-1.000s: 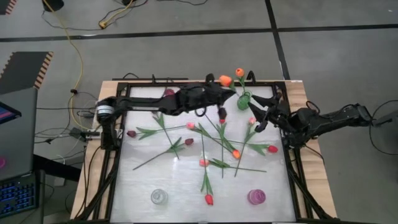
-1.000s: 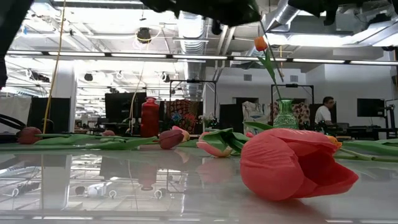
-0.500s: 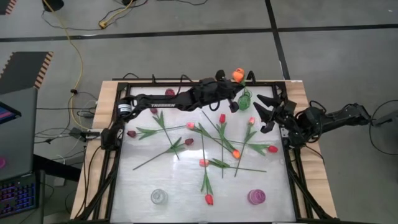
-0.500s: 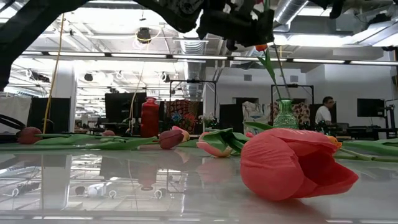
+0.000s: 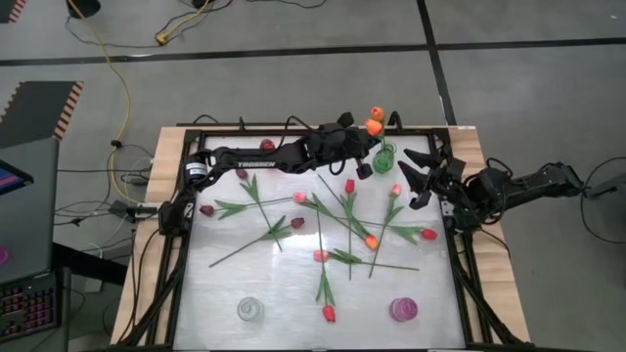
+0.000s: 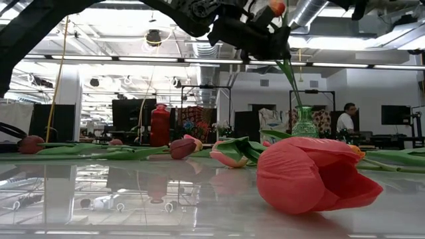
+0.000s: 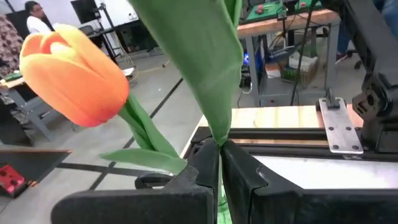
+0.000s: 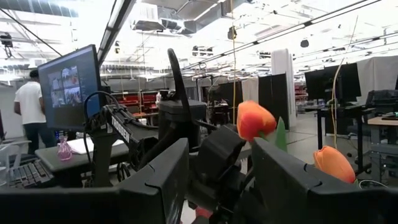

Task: Sort flowers into vase by color
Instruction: Put the orange flower into the green vase

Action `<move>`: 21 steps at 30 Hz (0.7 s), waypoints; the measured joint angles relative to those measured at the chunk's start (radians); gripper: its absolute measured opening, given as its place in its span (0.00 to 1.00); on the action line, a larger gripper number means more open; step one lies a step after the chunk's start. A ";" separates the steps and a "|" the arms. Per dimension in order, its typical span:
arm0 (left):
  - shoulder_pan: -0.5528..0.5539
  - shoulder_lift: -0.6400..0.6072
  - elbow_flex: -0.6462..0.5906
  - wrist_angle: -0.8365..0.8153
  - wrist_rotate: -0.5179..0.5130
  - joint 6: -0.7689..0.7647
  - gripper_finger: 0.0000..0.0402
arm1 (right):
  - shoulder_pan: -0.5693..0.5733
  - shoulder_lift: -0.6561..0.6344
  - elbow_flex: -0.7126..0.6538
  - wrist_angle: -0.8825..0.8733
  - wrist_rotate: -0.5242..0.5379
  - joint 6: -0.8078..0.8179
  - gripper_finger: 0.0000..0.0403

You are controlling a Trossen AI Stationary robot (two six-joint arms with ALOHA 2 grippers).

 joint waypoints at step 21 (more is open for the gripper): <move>0.002 0.000 0.000 -0.058 -0.104 -0.016 0.37 | 0.000 0.000 -0.001 0.002 -0.001 0.000 0.50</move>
